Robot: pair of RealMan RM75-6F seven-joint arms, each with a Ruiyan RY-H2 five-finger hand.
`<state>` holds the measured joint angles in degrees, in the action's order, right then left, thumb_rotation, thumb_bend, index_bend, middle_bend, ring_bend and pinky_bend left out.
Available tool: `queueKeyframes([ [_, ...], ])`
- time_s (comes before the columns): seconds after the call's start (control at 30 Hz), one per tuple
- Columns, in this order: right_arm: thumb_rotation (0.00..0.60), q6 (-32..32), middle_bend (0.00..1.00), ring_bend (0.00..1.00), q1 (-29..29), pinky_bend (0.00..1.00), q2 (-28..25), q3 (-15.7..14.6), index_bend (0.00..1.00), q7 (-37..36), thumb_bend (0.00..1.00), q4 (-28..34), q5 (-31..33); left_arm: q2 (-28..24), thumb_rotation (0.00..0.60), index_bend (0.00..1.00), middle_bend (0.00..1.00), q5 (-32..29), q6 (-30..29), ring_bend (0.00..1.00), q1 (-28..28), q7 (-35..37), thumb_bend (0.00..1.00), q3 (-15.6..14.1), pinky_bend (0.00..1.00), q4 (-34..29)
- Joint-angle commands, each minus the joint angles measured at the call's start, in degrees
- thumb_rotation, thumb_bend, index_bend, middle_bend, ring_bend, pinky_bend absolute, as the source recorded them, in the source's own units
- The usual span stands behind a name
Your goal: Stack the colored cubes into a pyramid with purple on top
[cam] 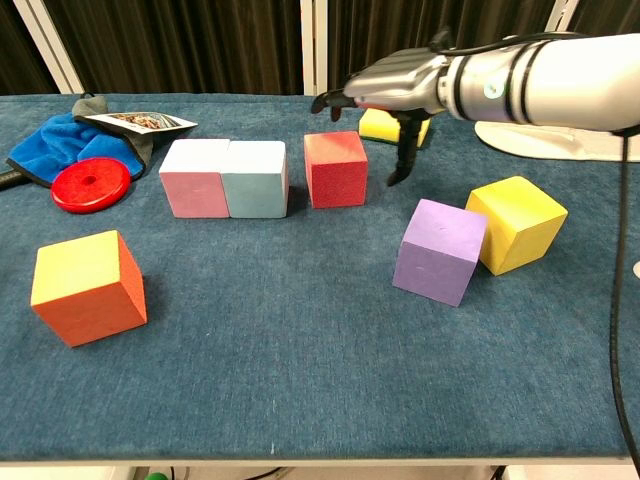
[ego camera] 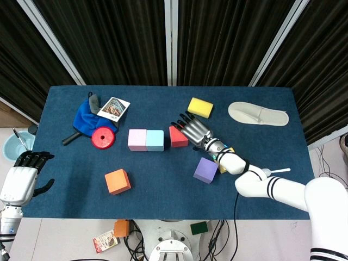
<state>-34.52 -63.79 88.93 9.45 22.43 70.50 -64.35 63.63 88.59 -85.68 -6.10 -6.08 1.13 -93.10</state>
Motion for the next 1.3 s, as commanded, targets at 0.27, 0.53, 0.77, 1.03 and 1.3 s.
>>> queueKeyframes([
  [0.27,0.6,3.0,0.13,0.0,-1.8,0.0,3.4,0.8,0.09,-1.9,0.03,-4.9,4.2,0.2,0.6,0.25,0.23,0.0,0.1,0.21,0.2,0.3,0.19,-0.2,0.16,0.5],
  [0.53,0.6,4.8,0.17,0.0,-3.9,0.0,6.6,1.5,0.13,-2.4,0.04,-9.0,8.2,0.5,0.6,0.25,0.23,-0.3,0.1,0.21,0.4,1.4,0.19,-0.2,0.16,1.5],
  [0.77,0.6,4.6,0.3,0.01,-4.9,0.0,9.4,2.1,0.28,-3.0,0.09,-12.3,10.3,0.8,0.6,0.25,0.23,-0.4,-0.4,0.21,0.9,2.3,0.19,-0.3,0.16,2.6],
  [1.03,0.6,0.8,0.39,0.05,-3.7,0.0,7.2,2.1,0.38,-1.7,0.14,-7.8,12.6,1.0,0.6,0.25,0.23,0.0,-0.8,0.21,1.1,3.4,0.19,-0.4,0.16,3.6],
  [1.3,0.6,-2.7,0.39,0.05,-4.3,0.0,6.3,1.6,0.38,4.2,0.13,-1.5,21.2,1.7,0.6,0.25,0.23,0.6,-1.5,0.21,1.4,4.4,0.19,-0.5,0.16,4.7],
])
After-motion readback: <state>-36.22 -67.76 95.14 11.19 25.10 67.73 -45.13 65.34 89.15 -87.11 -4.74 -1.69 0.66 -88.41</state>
